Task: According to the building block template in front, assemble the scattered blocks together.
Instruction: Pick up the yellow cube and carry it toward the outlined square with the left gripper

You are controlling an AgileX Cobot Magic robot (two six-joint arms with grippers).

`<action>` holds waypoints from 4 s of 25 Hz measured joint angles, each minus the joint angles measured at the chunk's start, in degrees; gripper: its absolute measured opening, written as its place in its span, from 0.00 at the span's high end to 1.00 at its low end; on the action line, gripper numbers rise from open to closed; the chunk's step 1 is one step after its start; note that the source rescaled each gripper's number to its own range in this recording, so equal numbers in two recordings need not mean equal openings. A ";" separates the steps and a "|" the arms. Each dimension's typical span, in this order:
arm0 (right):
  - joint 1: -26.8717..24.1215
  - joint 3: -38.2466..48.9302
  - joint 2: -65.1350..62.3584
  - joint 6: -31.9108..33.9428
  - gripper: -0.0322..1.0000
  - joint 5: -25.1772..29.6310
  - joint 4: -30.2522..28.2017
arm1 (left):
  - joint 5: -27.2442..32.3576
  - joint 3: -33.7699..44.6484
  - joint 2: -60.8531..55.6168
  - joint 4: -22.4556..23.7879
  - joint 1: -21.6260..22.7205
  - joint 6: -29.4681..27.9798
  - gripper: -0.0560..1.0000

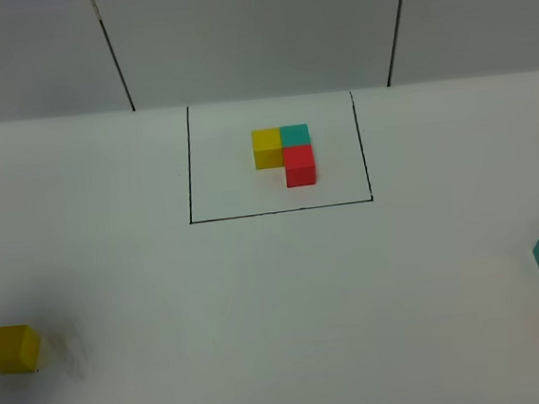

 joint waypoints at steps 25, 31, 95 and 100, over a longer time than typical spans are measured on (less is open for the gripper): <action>0.00 0.00 0.00 0.00 0.50 0.00 0.00 | -8.03 -0.04 26.73 0.11 0.00 0.23 0.33; 0.00 0.00 0.00 0.00 0.50 0.00 0.00 | -10.07 -0.04 30.39 0.11 0.00 0.23 0.33; 0.00 0.00 0.00 0.00 0.50 0.00 0.00 | 8.73 -29.82 41.46 -15.63 -20.48 43.27 0.94; 0.00 0.00 0.00 0.00 0.50 0.00 0.00 | 14.10 -37.69 45.66 -9.45 -29.49 43.45 0.94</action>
